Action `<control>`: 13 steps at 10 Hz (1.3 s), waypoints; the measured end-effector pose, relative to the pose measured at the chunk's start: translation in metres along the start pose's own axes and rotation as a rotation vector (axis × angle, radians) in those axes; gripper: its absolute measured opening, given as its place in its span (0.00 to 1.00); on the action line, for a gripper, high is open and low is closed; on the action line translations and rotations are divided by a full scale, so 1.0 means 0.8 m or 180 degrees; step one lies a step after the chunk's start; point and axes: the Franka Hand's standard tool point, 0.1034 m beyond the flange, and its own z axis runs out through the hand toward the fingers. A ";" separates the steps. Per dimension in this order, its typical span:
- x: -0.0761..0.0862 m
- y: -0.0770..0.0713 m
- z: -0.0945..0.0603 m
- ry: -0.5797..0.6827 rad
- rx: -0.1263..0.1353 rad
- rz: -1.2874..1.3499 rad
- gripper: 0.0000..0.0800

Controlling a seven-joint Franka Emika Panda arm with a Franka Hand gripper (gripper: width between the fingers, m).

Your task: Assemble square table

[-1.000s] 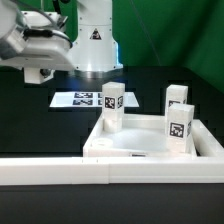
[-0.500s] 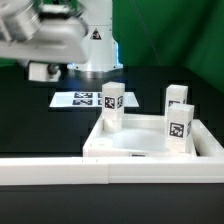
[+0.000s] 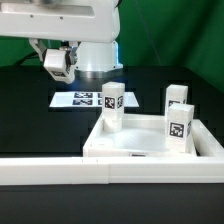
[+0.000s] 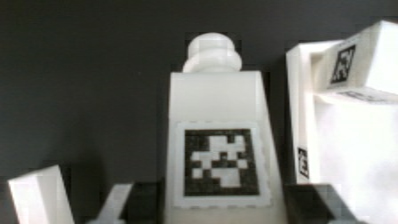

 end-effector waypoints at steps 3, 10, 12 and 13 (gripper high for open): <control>0.026 -0.038 -0.004 0.0732 -0.0003 -0.0006 0.36; 0.071 -0.098 -0.040 0.2552 0.0070 -0.0079 0.36; 0.057 -0.069 -0.022 0.2563 0.0098 0.0030 0.36; 0.062 -0.076 -0.028 0.2653 0.0113 -0.0025 0.36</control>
Offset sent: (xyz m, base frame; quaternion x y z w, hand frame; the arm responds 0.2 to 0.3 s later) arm 0.0608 0.0462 0.0126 -0.0098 0.2097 0.0786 0.9745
